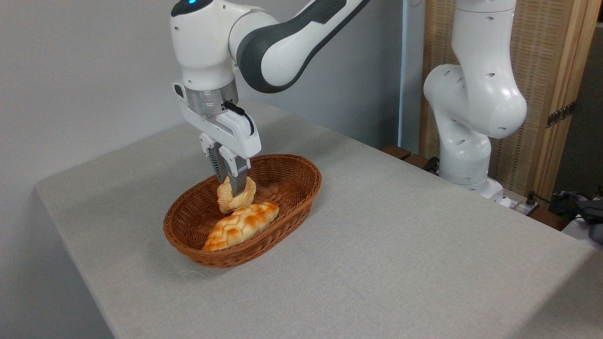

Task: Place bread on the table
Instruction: 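Close the gripper on the small round roll and lift it, then carry the roll over the basket rim and lower it beside the basket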

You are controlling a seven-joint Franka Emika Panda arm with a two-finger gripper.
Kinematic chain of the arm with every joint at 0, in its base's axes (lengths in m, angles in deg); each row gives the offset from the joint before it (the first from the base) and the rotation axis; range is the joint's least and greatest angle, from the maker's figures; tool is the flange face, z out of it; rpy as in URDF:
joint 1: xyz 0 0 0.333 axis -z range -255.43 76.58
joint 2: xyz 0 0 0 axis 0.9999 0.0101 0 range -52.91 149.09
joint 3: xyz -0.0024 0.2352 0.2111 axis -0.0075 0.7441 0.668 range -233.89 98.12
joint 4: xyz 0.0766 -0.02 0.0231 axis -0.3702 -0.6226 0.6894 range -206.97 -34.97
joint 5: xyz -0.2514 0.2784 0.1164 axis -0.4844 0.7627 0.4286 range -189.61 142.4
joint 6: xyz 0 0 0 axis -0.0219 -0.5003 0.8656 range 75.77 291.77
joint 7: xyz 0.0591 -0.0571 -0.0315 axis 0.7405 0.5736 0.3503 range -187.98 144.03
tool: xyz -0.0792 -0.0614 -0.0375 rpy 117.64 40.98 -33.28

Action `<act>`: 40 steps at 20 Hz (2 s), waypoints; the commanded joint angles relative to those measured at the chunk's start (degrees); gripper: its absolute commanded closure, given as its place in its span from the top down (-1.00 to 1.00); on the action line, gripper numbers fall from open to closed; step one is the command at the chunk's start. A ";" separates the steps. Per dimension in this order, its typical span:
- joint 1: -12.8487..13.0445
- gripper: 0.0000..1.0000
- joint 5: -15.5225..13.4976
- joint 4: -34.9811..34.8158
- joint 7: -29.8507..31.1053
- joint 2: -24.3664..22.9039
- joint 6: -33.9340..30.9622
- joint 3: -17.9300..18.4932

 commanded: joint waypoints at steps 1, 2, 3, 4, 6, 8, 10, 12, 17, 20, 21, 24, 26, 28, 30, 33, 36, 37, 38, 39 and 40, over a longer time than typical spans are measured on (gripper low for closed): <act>0.08 -0.43 -0.42 0.10 0.12 -2.68 0.42 1.05; -0.01 -0.43 -0.33 0.18 0.12 -2.95 0.60 1.05; -0.10 -0.43 -0.33 0.18 0.03 -3.12 0.42 1.22; -0.10 -0.43 -0.24 0.18 0.12 -3.39 0.42 1.49; -0.10 -0.42 -0.15 0.44 0.03 -4.09 0.60 3.06; -0.10 -0.42 0.02 2.20 0.03 -4.35 0.42 6.04; -0.10 -0.40 0.11 2.82 -0.23 -4.62 0.42 8.42; -0.10 -0.39 0.81 3.00 -2.07 -4.71 0.42 10.45; -0.10 -0.35 3.01 3.00 -8.56 -4.88 0.42 17.12; -0.18 -0.34 3.45 2.91 -14.36 -4.71 -1.06 20.64; -0.18 -0.34 3.45 2.91 -16.30 -4.53 -2.20 21.43; -0.53 -0.27 4.50 2.82 -19.74 -4.09 -2.92 22.23; -0.80 -0.18 5.64 2.73 -20.18 -3.65 -3.27 22.49; -0.89 0.70 5.91 2.64 -21.49 -2.95 -4.67 22.49; -0.89 1.00 5.91 2.73 -21.85 -2.60 -5.03 22.49; -0.80 1.00 5.91 2.64 -21.94 -2.16 -5.82 22.49; -0.80 1.00 5.91 2.56 -21.94 -2.16 -5.82 22.49; -0.80 1.00 5.91 2.56 -21.94 -2.07 -5.91 22.49; -0.80 1.00 5.91 2.56 -21.94 -1.98 -5.91 22.49; -0.71 1.00 5.91 2.56 -21.94 -1.98 -5.91 22.41; -0.63 1.00 5.91 2.56 -21.94 -1.81 -5.91 22.41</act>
